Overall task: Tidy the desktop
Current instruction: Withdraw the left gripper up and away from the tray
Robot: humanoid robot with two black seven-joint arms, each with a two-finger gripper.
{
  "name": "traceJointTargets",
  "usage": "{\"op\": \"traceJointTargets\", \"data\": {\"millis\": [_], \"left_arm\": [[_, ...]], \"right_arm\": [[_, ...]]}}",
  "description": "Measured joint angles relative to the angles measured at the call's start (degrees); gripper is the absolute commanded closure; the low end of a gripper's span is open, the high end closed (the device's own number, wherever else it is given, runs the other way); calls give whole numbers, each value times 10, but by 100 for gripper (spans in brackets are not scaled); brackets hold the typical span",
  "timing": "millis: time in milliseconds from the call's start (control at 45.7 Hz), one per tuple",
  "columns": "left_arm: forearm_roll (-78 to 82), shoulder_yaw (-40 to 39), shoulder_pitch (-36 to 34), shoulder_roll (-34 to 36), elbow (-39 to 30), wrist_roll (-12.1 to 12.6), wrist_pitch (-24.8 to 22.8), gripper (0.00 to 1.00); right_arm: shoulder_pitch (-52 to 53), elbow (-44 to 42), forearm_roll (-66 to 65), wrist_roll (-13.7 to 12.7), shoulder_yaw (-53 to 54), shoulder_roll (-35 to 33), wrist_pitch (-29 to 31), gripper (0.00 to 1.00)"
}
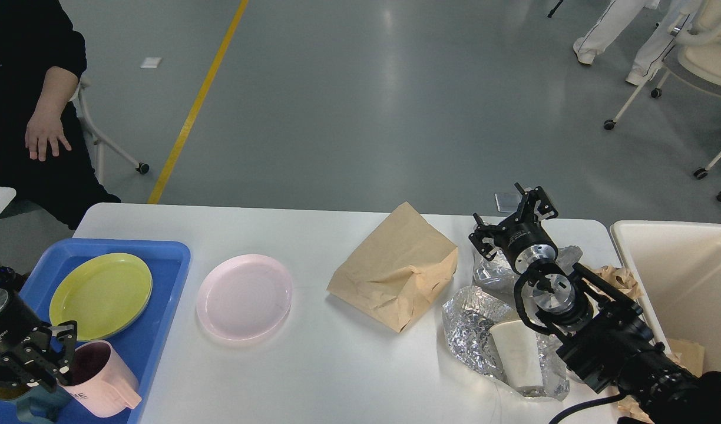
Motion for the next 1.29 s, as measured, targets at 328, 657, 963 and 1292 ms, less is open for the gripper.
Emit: {"op": "traceJointTargets", "data": {"millis": [328,657,963,1292], "left_arm": [[-6,8,-6,4,-3,-3,0,19],[-9,75,-70,-2,-5,-1,0,10],[-20,161,-210,-80,-1,-2,0,6],[-39,194,-433,-141,-31,-2,0,4]], "right_arm": [[0,0,0,0,0,0,0,0],[0,0,0,0,0,0,0,0],[0,0,0,0,0,0,0,0],[0,0,0,0,0,0,0,0]]}}
